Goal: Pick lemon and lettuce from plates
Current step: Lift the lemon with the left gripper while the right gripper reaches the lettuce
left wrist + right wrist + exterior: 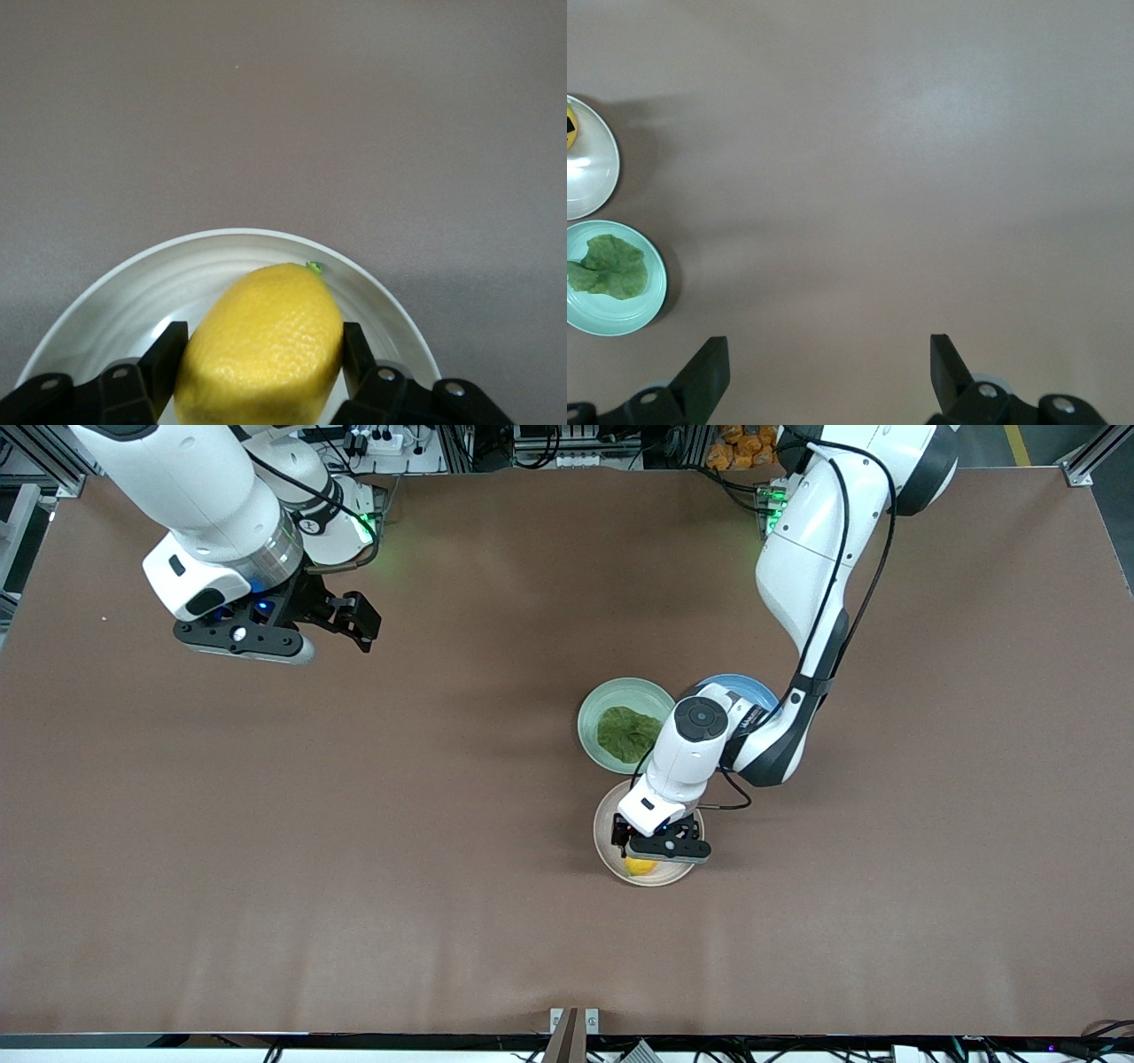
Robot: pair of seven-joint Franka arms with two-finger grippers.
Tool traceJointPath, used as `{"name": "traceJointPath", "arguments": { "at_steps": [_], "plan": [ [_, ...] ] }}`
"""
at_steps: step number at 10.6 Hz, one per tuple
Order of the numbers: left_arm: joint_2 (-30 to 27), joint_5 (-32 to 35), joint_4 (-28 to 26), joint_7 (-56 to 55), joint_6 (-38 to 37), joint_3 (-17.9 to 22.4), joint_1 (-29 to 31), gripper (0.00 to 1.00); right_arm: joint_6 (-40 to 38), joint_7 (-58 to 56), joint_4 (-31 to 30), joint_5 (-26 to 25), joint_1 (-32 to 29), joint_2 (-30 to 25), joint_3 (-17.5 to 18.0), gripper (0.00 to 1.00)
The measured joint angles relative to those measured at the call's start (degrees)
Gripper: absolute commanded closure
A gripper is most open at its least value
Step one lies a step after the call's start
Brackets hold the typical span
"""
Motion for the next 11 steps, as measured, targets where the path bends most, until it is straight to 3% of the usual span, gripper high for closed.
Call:
{"name": "traceJointPath", "arguments": {
  "at_steps": [5,11],
  "plan": [
    [-0.87,0.0,0.91,-1.31,-1.6,0.23,0.71,1.0,0.0,0.0,0.0,-0.05,0.12,0.04,0.02,0.0],
    [-10.46,-2.56,1.69,-1.61,-22.05,0.25,3.7,1.0,1.75,3.12,-0.02,-0.13,5.41,2.07,0.1,0.01]
  ]
}}
